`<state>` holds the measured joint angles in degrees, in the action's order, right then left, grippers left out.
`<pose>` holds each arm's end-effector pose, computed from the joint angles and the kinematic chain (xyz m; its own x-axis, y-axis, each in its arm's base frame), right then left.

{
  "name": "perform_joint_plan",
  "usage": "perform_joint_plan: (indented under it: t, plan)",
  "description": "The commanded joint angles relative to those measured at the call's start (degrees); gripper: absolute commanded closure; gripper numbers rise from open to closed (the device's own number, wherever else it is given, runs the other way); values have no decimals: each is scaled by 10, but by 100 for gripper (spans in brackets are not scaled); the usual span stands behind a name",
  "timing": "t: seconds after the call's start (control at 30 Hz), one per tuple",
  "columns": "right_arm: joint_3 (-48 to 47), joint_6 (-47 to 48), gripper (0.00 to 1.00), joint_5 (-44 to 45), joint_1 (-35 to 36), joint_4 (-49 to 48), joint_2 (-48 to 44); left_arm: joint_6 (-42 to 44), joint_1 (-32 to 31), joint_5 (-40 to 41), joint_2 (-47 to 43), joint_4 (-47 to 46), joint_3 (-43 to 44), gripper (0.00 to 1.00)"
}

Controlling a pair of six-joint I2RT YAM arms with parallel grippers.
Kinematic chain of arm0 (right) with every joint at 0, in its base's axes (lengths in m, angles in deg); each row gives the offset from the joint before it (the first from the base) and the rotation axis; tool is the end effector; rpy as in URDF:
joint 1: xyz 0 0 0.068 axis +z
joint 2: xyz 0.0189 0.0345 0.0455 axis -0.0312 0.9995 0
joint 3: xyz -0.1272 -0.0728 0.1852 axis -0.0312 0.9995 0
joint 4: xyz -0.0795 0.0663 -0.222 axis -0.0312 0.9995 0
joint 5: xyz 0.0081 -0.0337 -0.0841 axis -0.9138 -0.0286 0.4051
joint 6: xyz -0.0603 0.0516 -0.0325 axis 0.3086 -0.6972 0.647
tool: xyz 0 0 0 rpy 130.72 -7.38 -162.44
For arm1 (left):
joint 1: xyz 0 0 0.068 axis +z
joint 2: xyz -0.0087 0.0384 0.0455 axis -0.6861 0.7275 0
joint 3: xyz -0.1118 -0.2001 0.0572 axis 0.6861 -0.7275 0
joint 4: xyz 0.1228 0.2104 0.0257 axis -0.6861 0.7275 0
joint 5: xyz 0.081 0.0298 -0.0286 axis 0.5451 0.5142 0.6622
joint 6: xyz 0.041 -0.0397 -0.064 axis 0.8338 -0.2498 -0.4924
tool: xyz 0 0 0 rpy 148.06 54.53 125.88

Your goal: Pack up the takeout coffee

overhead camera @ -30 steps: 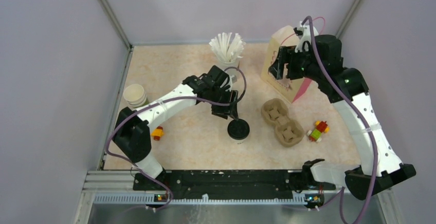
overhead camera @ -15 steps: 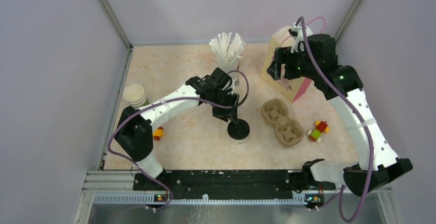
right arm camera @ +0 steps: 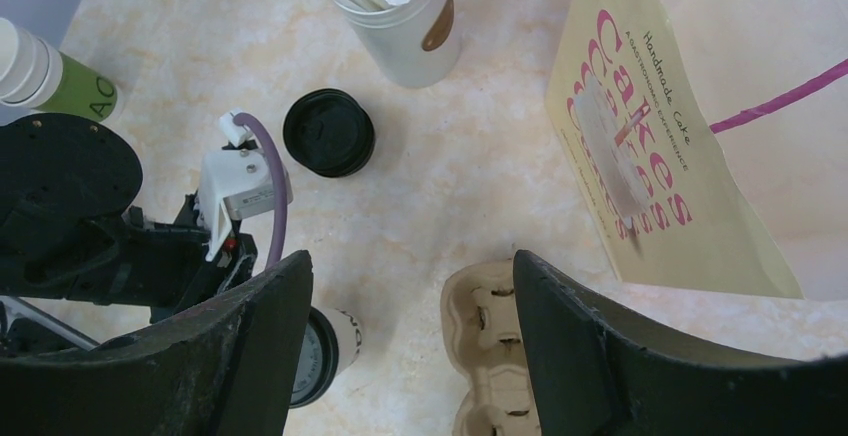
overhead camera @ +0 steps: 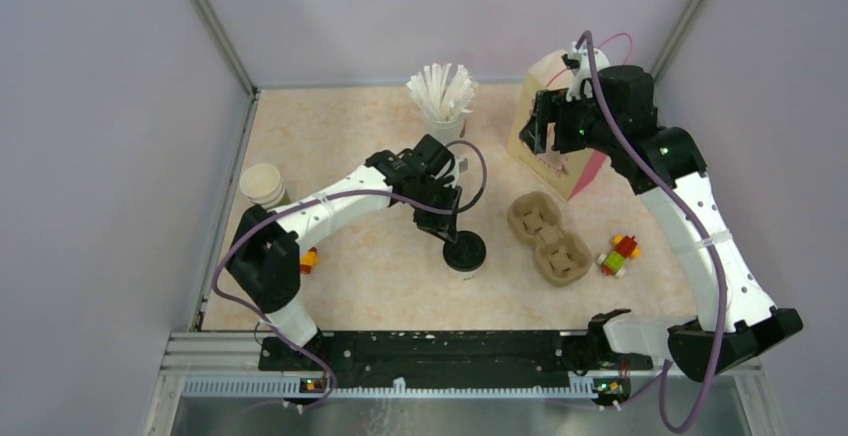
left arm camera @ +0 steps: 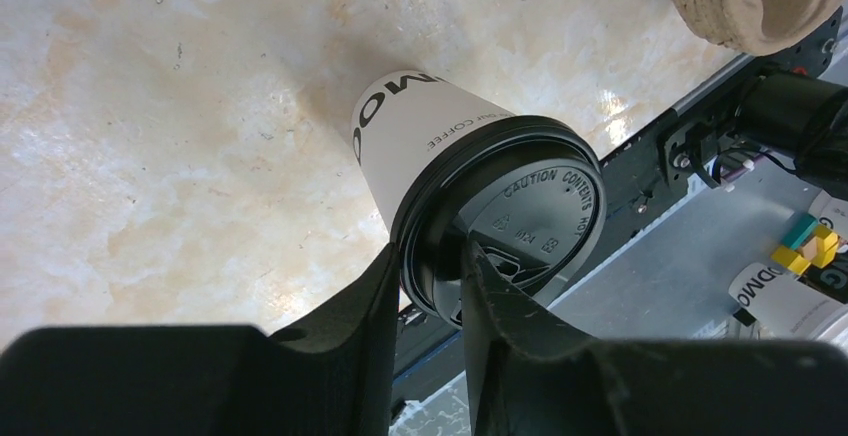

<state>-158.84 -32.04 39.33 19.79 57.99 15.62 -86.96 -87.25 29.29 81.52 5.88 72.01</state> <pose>0.2494 0.1066 0.3866 -0.5144 -0.0241 -0.8572 -0.3650 0.9107 0.1934 0.2294 -0.2563 0.1945 -0.9134 0.3098 -0.2641 0.4018 0.7899 -0.4633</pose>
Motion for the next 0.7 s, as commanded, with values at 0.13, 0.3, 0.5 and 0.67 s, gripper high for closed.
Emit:
perform_joint_plan:
  t: [0.13,0.3,0.5,0.67]
  plan:
    - [-2,-14,28,3,-1,-25,-22,0,-2,47,-36,29,21,74]
    - [9,-24,28,-4,-1,-29,-29,-30,7,105,-46,86,51,76]
    - [23,-38,28,-13,0,-33,-37,-42,55,126,-83,113,68,75]
    - [38,-46,28,-17,0,-31,-47,-27,70,-18,-119,6,43,56]
